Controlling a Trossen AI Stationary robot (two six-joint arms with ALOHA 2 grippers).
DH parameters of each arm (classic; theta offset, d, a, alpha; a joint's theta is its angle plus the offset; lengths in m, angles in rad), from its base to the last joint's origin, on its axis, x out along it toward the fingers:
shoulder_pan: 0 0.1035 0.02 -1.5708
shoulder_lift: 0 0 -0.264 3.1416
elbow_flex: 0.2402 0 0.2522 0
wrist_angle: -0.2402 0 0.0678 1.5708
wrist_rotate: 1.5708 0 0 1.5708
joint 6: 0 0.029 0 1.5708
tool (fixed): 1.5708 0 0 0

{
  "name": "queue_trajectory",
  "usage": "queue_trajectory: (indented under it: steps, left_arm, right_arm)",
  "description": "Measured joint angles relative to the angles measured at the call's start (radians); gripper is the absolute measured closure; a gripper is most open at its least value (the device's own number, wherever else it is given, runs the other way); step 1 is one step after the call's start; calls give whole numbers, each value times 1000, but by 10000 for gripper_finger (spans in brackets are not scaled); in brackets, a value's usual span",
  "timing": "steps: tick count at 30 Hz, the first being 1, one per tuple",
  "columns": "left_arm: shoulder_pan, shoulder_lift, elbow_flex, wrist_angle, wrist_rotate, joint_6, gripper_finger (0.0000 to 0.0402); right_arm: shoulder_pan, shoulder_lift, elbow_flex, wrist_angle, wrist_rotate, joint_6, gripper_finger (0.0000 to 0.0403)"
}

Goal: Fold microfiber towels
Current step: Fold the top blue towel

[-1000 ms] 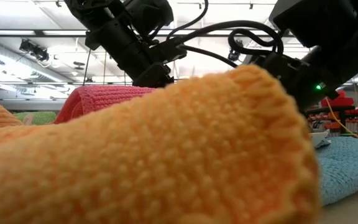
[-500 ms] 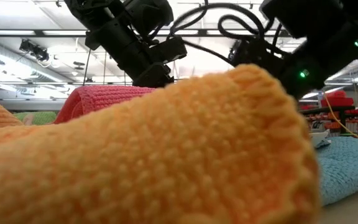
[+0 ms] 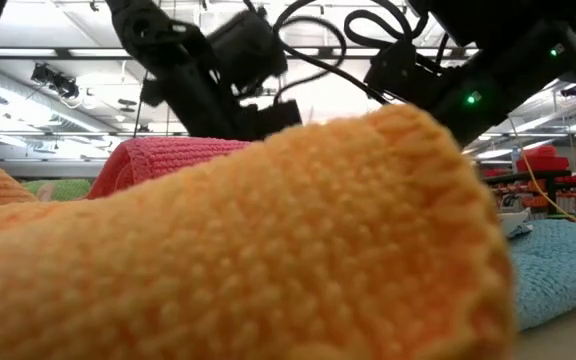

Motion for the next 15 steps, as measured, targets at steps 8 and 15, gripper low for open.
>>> queue_trajectory:
  steps: [8, 15]
  left_arm:
    - [-1, 36, 3, 16, -6, 13, 287]
    - [0, 38, 2, 25, -5, 7, 285]
  right_arm:
    - [-1, -1, 0, 23, -3, 4, 360]
    - [-36, -2, 0, 108, -14, -64, 360]
